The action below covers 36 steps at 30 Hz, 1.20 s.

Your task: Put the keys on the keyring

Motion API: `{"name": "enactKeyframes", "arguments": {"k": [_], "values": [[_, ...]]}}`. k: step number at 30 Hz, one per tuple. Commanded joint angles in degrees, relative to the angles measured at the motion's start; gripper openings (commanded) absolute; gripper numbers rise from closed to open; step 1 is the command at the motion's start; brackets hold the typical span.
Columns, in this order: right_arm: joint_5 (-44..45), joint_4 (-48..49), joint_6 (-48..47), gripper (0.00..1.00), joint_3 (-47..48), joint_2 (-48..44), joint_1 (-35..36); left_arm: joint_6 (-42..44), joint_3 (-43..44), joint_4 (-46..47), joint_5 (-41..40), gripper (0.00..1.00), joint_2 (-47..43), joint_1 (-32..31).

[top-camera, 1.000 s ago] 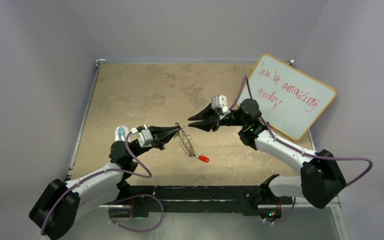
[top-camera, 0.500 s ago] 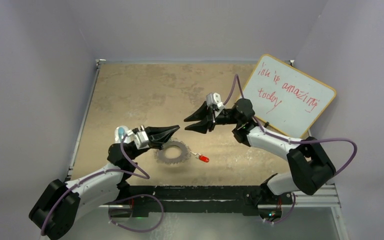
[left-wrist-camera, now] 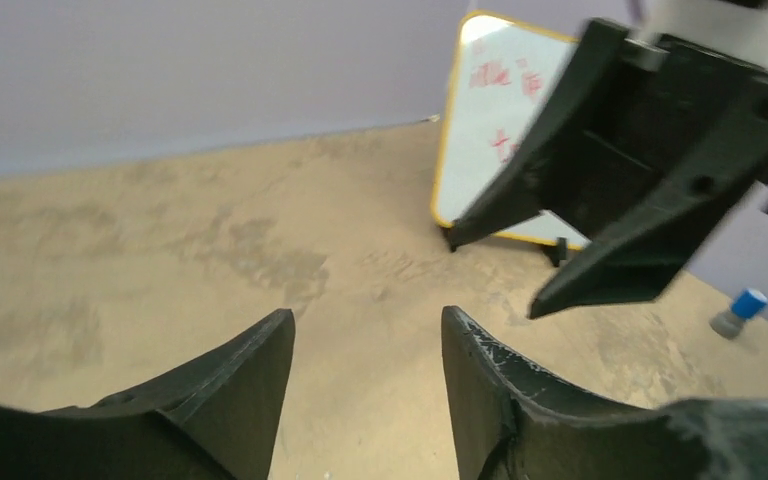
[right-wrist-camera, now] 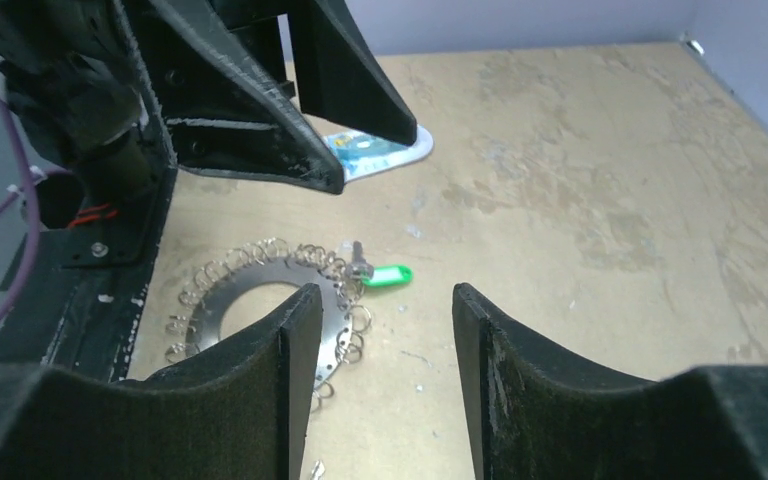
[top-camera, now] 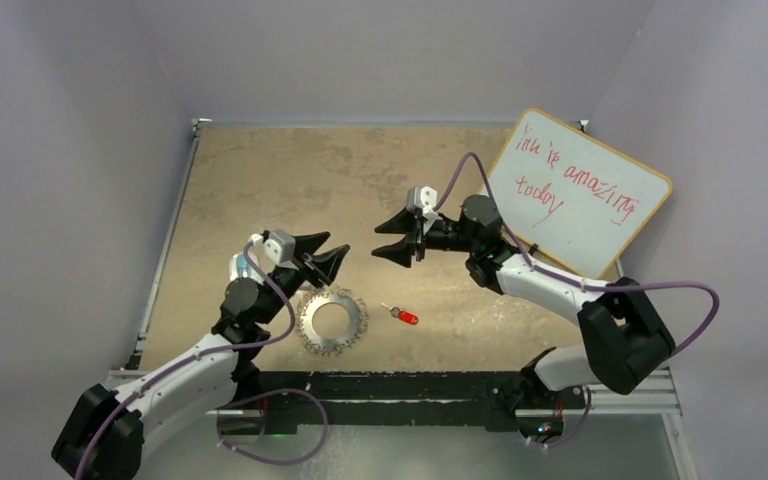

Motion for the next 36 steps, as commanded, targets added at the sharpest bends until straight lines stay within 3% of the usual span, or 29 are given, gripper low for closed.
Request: {"name": "enactKeyframes", "arguments": {"k": [1, 2, 4, 10, 14, 19, 23, 29, 36], "values": [[3.4, -7.3, -5.6, 0.53, 1.5, 0.9, 1.0, -10.6, 5.9, -22.2, -19.2, 0.61, -1.7, 0.0], [3.9, -9.4, -6.5, 0.52, 2.5, 1.9, 1.7, -13.2, 7.3, -26.8, -22.4, 0.68, -1.5, 0.1], [5.9, -14.2, -8.0, 0.51, 4.1, 4.2, 3.4, -17.9, 10.2, -35.5, -28.4, 0.71, -0.4, 0.2], [10.5, -24.4, -10.0, 0.43, 10.5, 13.0, 9.6, -26.3, 15.9, -54.6, -36.9, 0.69, 4.5, 0.2], [10.4, -26.6, -5.4, 0.41, 14.5, 19.4, 11.2, -32.6, 18.6, -65.3, -37.5, 0.68, 7.8, 1.7], [9.7, -27.4, 0.2, 0.43, 17.8, 25.5, 11.2, -38.4, 18.8, -73.3, -31.5, 0.7, 10.6, 4.4], [9.5, -28.7, 3.7, 0.43, 19.4, 28.8, 11.2, -39.4, 17.1, -74.0, -25.2, 0.7, 13.6, 5.2], [6.7, -29.3, 7.1, 0.38, 19.2, 31.9, 11.1, -38.9, 13.7, -64.6, -16.8, 0.63, 19.3, 5.6], [5.9, -35.1, 6.6, 0.32, 20.3, 32.2, 11.1, -33.2, 18.3, -54.8, -17.4, 0.38, 30.4, 5.6]]}}
